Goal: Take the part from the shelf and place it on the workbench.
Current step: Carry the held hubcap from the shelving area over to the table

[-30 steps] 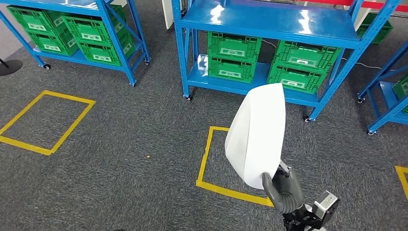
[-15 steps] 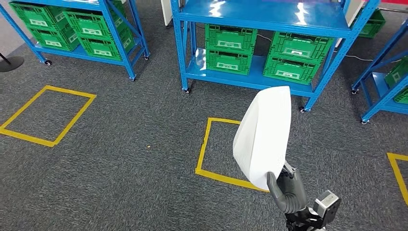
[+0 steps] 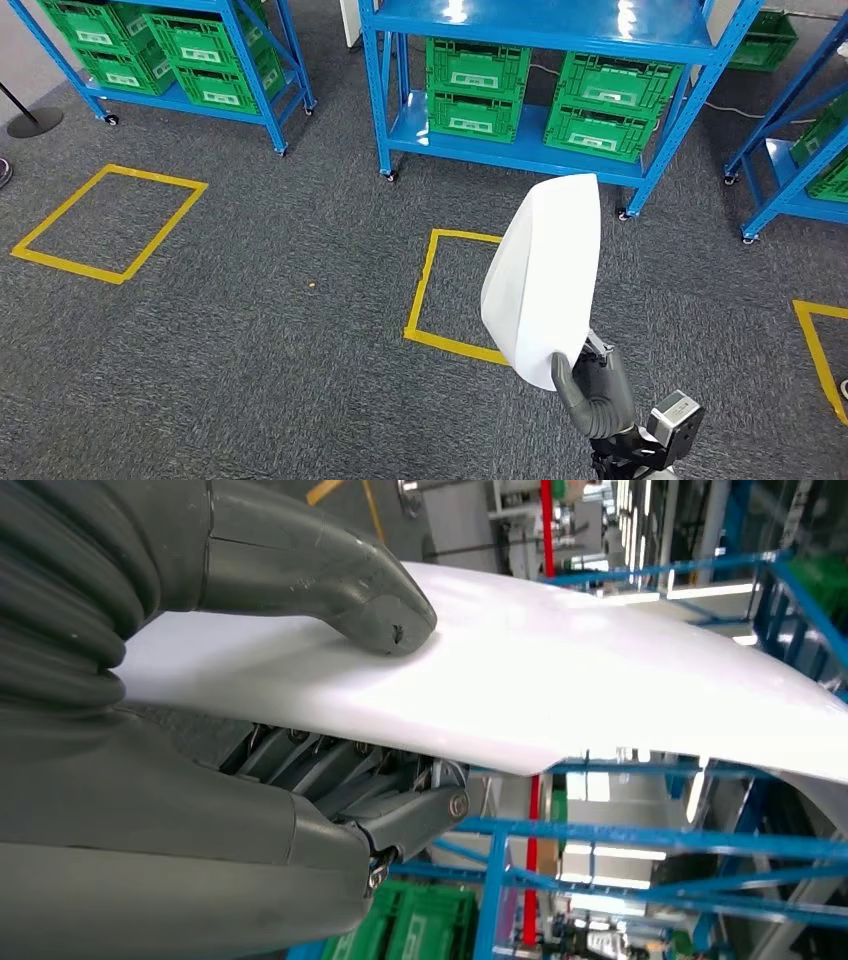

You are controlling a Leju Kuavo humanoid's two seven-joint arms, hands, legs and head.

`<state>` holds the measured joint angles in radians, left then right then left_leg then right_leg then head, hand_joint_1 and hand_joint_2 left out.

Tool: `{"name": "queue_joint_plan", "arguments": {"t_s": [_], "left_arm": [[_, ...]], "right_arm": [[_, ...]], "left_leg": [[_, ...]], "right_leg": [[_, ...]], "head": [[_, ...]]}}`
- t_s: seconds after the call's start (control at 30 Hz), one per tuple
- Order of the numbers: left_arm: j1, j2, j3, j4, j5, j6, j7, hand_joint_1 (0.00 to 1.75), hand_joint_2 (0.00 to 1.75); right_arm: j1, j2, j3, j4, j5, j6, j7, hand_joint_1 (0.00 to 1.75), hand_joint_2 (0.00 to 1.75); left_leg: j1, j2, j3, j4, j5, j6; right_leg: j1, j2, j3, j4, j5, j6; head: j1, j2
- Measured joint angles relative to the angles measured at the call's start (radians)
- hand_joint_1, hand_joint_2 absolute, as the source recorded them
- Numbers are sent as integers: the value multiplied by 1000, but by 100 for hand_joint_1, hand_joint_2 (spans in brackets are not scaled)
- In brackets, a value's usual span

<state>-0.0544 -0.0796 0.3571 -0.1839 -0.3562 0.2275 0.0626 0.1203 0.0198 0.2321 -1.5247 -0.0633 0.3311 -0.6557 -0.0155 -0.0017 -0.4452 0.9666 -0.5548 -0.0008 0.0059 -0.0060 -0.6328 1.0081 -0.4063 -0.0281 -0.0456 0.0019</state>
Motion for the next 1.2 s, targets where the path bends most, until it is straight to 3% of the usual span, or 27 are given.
{"name": "queue_joint_plan", "arguments": {"t_s": [0.07,0.1,0.2,0.23,0.27,0.3,0.37,0.43,0.47,0.5,0.57,0.6,0.63,0.7,0.73,0.77,0.8,0.83,0.87,0.93,0.97,1.0,1.07,1.1,1.13,1.2], "left_arm": [[1,-2,0,1,5,2,-4,0,175],[1,-3,1,1,9,3,-9,0,175],[-1,-7,5,1,18,4,-22,0,175],[-1,-9,6,1,17,4,-23,0,175],[-1,-12,6,1,16,5,-23,0,175],[-1,-14,7,1,15,6,-23,0,175],[-2,-19,7,1,17,9,-24,0,175],[-2,-21,8,0,19,9,-25,0,175],[-2,-21,8,0,18,9,-25,0,175],[-3,-22,8,0,14,9,-24,0,175],[-2,-21,8,0,7,8,-22,0,175],[-1,-21,8,1,5,6,-20,0,175],[0,-22,8,1,3,3,-20,0,175],[1,-22,8,1,-6,-2,-21,0,175],[0,-22,8,1,-12,-5,-22,0,175],[0,-22,8,1,-17,-7,-24,0,175],[0,-22,8,1,-20,-10,-27,0,175],[1,-22,8,1,-22,-14,-30,0,175],[1,-21,8,1,-23,-18,-35,0,175],[1,-20,8,0,-27,-22,-40,0,175],[0,-19,7,0,-30,-23,-41,0,175],[0,-19,7,-1,-31,-24,-41,0,175],[-1,-20,7,-1,-32,-25,-42,0,175],[-2,-21,7,-1,-32,-26,-43,0,175],[-1,-21,7,-1,-33,-28,-43,0,175],[-1,-21,7,-1,-36,-29,-42,0,175]], "right_arm": [[-1,0,0,0,4,-1,8,175,175],[-3,1,0,0,11,-3,14,175,175],[-12,0,0,-9,46,-8,34,175,175],[-12,0,0,-16,56,-9,38,175,175],[-10,-1,0,-25,61,-8,41,175,175],[-7,-2,-1,-34,60,-6,42,175,175],[-1,-4,-5,-48,49,1,43,175,175],[2,-4,-9,-58,42,7,42,175,175],[3,-4,-11,-62,42,9,41,175,175],[5,-4,-13,-66,40,11,39,175,175],[10,-3,-18,-72,38,14,38,175,175],[12,-2,-20,-76,38,15,41,175,175],[16,-1,-22,-80,40,15,43,175,175],[26,2,-27,-93,44,14,46,175,175],[32,2,-30,-98,45,16,47,175,175],[38,3,-33,-101,44,18,46,175,175],[43,3,-37,-103,43,22,45,175,175],[48,3,-40,-104,43,26,43,175,175],[50,3,-43,-104,42,31,40,175,175],[53,4,-45,-106,43,38,35,175,175],[53,4,-45,-108,44,41,33,175,175],[53,5,-45,-109,44,43,32,175,175],[54,6,-46,-111,47,46,33,175,175],[54,6,-47,-111,50,48,34,175,175],[54,6,-47,-111,52,50,35,175,175],[54,6,-47,-111,54,53,36,175,175]], "left_leg": [[2,3,-13,-8,23,9],[4,6,-24,-11,36,15],[9,13,-68,-10,77,26],[9,14,-87,-6,91,24],[11,15,-108,-1,104,22],[13,16,-131,6,117,18],[19,17,-179,28,138,8],[21,16,-212,52,153,-5],[20,15,-220,59,161,-12],[21,15,-225,60,170,-19],[24,14,-230,58,182,-31],[25,12,-237,67,164,-37],[27,11,-247,94,125,-42],[27,8,-274,203,18,-50],[28,8,-284,268,-15,-52],[27,7,-287,321,-21,-51],[27,6,-278,348,-4,-49],[26,2,-252,339,25,-44],[25,-9,-207,293,48,-36],[22,-48,-82,133,37,-18],[20,-62,-37,66,17,-13],[18,-65,-12,25,0,-10],[18,-44,-12,6,1,-3],[19,-31,-15,4,7,4],[21,-18,-19,2,14,12],[21,7,-31,3,23,22]], "right_leg": [[-3,1,-7,2,4,12],[-4,3,-15,21,-21,18],[-11,6,-52,172,-173,35],[-14,6,-58,231,-201,39],[-17,6,-55,271,-200,42],[-19,6,-38,282,-178,46],[-24,6,44,205,-127,53],[-23,7,142,66,-146,51],[-21,8,167,22,-166,45],[-18,9,174,1,-177,36],[-17,8,157,2,-164,17],[-18,7,146,1,-153,8],[-20,6,133,0,-141,1],[-20,7,103,0,-117,-7],[-19,8,87,1,-105,-7],[-18,10,72,1,-92,-6],[-17,14,57,2,-81,-4],[-16,18,43,2,-69,-2],[-15,24,31,2,-57,1],[-12,38,13,4,-36,8],[-12,45,7,5,-27,13],[-12,53,3,4,-18,19],[-14,67,-3,3,-5,31],[-14,63,-12,15,-14,36],[-15,53,-27,46,-36,41],[-16,27,-76,167,-112,49]], "head": [[-3,0],[-2,0],[3,0],[3,0],[4,0],[4,0],[5,0],[6,0],[8,0],[8,0],[9,0],[8,0],[7,0],[4,0],[4,0],[4,0],[4,0],[4,0],[4,0],[4,0],[4,0],[4,0],[4,0],[6,0],[9,0],[14,0]]}}
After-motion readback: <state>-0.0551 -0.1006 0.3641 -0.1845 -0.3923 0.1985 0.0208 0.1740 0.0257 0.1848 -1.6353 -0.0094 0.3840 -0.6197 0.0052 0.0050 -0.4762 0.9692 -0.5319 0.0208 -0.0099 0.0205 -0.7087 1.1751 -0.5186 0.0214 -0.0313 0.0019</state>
